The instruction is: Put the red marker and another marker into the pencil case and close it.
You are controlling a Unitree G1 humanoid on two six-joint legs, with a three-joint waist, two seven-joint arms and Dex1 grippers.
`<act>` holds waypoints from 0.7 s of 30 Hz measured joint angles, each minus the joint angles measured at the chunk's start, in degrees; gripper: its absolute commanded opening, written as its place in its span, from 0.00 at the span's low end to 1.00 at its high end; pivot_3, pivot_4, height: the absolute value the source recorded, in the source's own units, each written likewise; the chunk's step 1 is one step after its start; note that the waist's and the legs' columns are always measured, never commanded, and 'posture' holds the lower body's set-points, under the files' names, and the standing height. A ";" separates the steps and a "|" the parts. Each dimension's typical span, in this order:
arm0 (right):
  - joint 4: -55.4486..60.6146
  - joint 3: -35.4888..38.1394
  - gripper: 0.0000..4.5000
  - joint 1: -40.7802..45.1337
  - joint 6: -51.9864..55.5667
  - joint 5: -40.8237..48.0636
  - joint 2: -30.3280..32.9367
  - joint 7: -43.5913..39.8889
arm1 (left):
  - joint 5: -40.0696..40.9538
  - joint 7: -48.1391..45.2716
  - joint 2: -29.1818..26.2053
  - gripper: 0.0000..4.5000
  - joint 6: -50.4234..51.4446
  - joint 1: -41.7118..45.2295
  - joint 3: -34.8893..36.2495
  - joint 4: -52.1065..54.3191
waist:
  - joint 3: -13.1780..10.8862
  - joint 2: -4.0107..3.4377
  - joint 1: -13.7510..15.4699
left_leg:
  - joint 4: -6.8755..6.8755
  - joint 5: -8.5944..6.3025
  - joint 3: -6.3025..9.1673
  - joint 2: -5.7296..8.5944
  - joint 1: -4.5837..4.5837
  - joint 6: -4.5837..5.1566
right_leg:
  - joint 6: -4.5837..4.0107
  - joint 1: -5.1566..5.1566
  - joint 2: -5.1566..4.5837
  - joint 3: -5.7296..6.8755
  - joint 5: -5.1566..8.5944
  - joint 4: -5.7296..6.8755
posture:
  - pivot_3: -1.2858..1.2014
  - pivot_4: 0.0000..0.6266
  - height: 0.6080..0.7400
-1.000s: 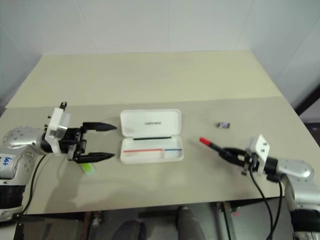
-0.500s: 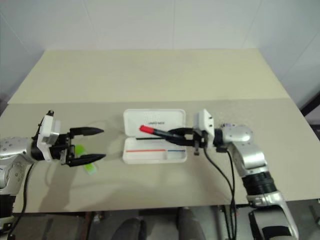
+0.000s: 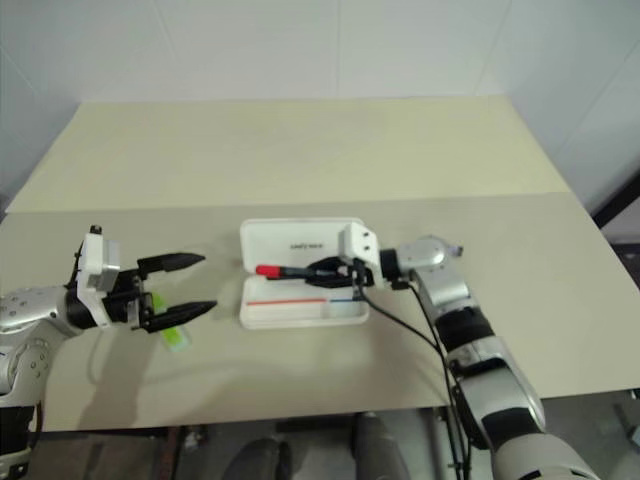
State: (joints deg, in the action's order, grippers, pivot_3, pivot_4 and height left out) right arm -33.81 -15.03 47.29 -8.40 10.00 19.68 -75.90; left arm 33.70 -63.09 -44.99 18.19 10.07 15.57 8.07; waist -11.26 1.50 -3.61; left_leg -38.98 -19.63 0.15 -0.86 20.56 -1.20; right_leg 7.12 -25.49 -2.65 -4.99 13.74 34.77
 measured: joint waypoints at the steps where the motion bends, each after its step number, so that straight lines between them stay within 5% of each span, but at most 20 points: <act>1: -1.85 -0.54 0.14 0.57 -1.83 -0.89 -0.33 -0.64 | 0.12 0.23 0.01 1.00 0.00 0.00 0.00 0.52 | 0.00 0.00 -0.02 | 0.00 0.00 0.00 0.00 0.00 -0.01 | 0.00 0.00 -0.01 -0.01 0.00 0.00 | 0.52 0.24 1.00; 15: -13.37 -0.59 0.14 5.17 -11.79 -4.61 -0.43 -4.44 | 0.63 2.45 1.16 1.00 0.12 -0.65 0.06 1.80 | 0.00 0.00 -1.20 | 0.01 -0.01 0.02 0.00 0.00 -0.04 | 0.00 0.00 -0.05 0.00 0.00 0.00 | 0.52 0.24 1.00; 21: -13.78 -0.19 0.61 6.56 -13.67 -4.76 -0.82 -4.86 | 0.63 3.56 1.67 1.00 0.09 -1.51 0.07 2.73 | 0.00 0.00 -1.51 | 0.02 -0.01 0.03 -0.03 -0.03 -0.06 | 0.00 0.00 -0.01 -0.01 0.00 0.04 | 0.52 0.24 1.00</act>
State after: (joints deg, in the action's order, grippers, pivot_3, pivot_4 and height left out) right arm -47.58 -15.22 53.85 -22.07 5.24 18.86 -80.76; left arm 34.33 -59.52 -43.32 18.27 8.56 15.64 10.80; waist -11.26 1.50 -5.13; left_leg -38.96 -19.64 0.17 -0.89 20.53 -1.26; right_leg 7.12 -25.49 -2.66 -5.00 13.74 34.81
